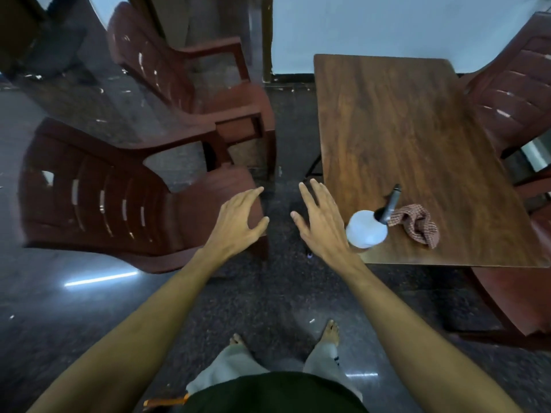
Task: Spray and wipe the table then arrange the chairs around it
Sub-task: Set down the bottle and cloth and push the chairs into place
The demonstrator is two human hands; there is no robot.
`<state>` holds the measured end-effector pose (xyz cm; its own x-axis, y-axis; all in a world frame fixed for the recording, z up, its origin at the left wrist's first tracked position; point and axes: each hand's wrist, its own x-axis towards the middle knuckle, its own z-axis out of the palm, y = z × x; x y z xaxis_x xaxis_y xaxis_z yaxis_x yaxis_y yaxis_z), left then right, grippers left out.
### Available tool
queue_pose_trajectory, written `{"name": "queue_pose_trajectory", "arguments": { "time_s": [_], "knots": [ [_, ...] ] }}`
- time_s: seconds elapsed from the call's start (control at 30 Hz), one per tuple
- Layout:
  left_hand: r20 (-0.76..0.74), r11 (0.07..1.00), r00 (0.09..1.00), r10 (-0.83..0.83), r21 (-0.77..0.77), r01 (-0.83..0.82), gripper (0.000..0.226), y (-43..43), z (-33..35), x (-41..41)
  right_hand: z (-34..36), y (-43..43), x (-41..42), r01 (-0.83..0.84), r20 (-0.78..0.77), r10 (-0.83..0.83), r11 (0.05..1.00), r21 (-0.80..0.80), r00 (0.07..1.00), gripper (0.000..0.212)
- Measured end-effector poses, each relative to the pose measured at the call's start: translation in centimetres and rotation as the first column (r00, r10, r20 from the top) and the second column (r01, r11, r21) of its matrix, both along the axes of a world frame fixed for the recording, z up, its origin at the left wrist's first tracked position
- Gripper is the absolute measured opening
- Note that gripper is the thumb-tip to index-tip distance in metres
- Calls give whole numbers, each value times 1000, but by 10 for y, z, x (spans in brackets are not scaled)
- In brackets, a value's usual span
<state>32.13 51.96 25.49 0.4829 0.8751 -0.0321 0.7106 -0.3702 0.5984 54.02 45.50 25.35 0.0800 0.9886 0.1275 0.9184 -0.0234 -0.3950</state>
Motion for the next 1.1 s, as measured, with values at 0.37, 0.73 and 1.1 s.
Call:
{"name": "queue_pose_trajectory", "arguments": {
  "time_s": [0.37,0.73,1.1],
  "knots": [
    [-158,996,986,-58,-72,48,86,77,-13,-124,-18,71,-113,0,-5,-1,986,-167,1000,75],
    [-210,991,969,-131,-16,130,81,172,1,-206,-27,152,-206,45,-86,-63,980,-196,994,73],
    [-227,911,883,-411,-72,406,85,272,5,-329,-17,204,-364,292,-179,-354,909,-298,918,75]
  ]
}}
